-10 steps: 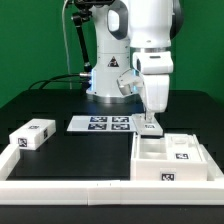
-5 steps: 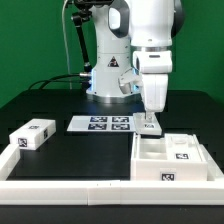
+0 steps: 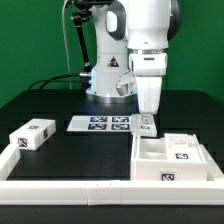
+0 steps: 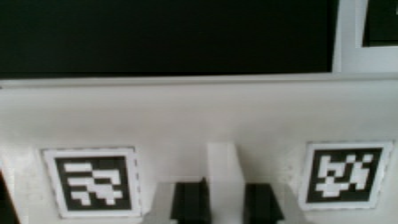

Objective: Assemble cabinet

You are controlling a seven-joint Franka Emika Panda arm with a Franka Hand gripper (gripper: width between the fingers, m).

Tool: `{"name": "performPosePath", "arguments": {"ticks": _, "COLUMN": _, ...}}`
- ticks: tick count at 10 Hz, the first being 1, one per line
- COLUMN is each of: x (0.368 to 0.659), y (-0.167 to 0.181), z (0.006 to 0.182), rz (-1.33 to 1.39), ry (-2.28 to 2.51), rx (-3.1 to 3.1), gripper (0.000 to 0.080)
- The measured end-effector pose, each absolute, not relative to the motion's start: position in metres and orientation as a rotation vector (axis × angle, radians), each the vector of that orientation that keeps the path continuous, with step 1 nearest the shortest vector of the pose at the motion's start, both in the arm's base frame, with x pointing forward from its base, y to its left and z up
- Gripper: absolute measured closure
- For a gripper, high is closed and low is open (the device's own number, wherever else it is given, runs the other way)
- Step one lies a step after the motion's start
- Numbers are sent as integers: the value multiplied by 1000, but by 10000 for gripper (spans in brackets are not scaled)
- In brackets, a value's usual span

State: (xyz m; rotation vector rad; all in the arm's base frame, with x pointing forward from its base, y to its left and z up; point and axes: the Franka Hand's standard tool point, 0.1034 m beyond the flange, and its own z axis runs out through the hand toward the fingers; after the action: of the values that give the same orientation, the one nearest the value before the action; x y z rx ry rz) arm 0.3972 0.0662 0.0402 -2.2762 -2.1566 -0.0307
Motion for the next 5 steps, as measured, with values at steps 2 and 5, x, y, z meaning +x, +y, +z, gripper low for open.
{"name": "performPosePath", "arguments": {"ticks": 2, "x": 410, "y": 68, "z": 45, "rz": -121, "ry": -2168, "rx": -2297, "gripper": 731}}
{"name": "performPosePath", "arguments": {"ticks": 5, "x": 427, "y": 69, "z": 54, "rz": -148, "ry": -2181, "rx": -2311, "gripper": 731}}
